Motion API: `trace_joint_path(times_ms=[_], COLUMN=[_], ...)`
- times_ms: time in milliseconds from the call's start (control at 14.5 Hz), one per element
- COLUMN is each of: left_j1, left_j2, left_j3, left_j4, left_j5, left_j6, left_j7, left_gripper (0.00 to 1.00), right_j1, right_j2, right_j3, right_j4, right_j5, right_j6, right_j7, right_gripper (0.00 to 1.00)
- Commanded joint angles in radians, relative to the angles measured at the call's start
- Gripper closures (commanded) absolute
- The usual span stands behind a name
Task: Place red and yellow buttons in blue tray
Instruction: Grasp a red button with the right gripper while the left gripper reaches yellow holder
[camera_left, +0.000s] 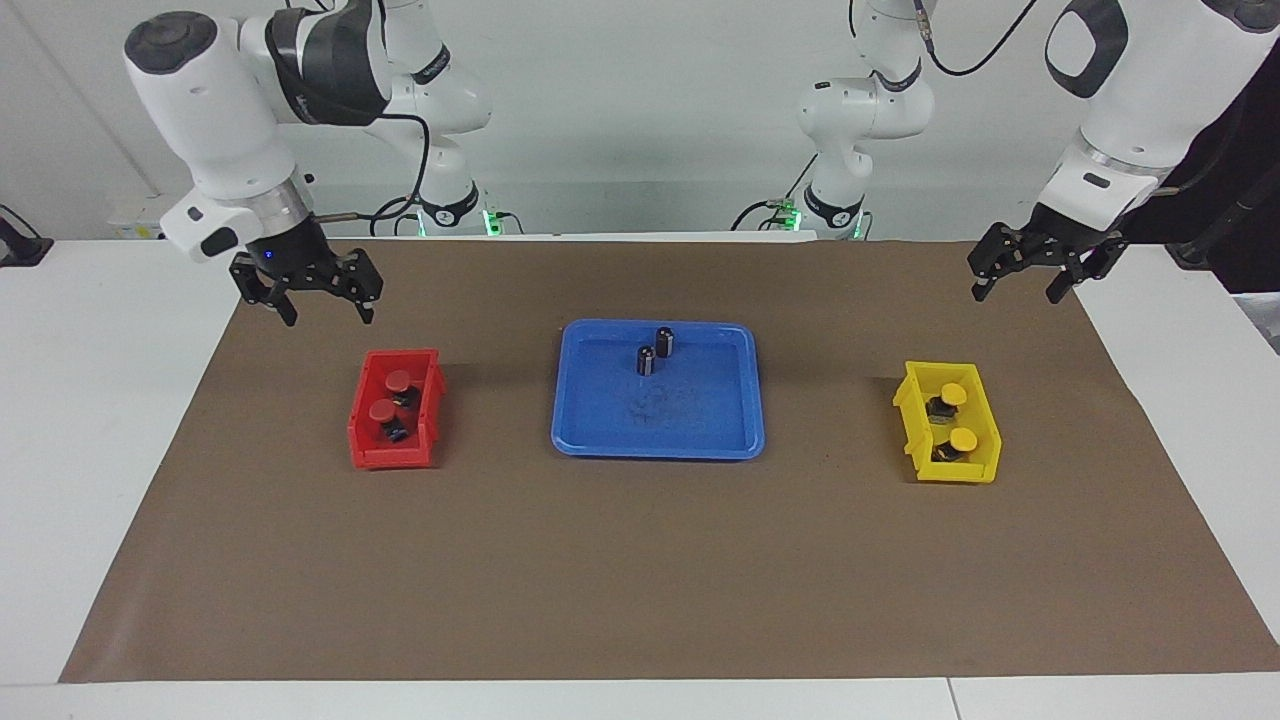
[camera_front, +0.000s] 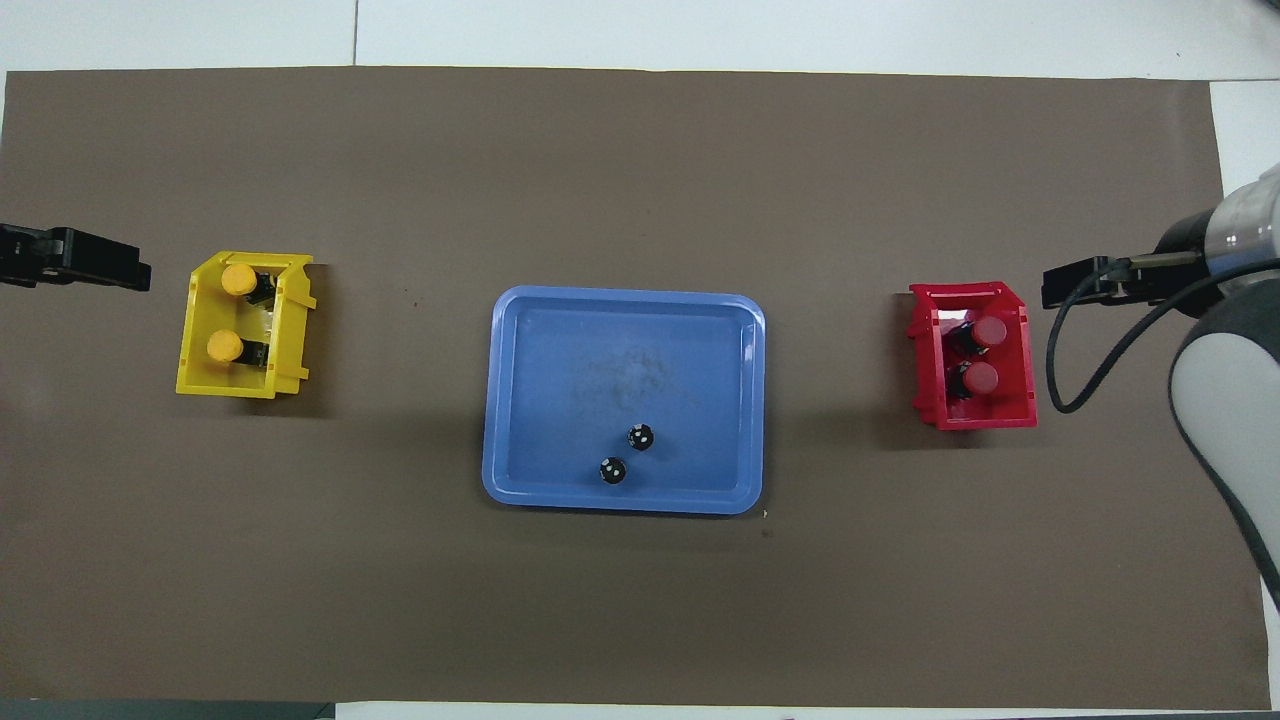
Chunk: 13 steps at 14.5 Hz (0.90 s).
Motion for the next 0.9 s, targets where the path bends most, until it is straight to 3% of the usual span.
trace_joint_path(times_ms=[0,207,552,828], left_j1=[0.004,0.005,0.007,0.034], left_j2=[-0.035,-0.058,-0.061,-0.011], left_j3=[0.0,0.002,0.005,0.005], left_j4=[-0.058,-0.11,-0.173,-0.208], left_j5=[0.012,0.012,0.012,0.012], left_j6=[0.05,0.101,0.194,0.311], left_j7=[-0.008,-0.006,-0.003,0.006], left_gripper=[0.0,0.0,0.04,0.2], right_j1=[-0.006,-0.004,-0.004,-0.003], right_j2=[0.035,0.076,0.083,0.098], right_j3=[0.003,0.003,0.003,0.003], right_j4=[-0.072,-0.144,-0.239,-0.288], right_j5=[0.009,0.009,0.035,0.035], right_j6=[0.117,0.249,0.362,0.435], right_j7=[-0.009,0.003,0.003,0.002], right_gripper=[0.0,0.01,0.15,0.2])
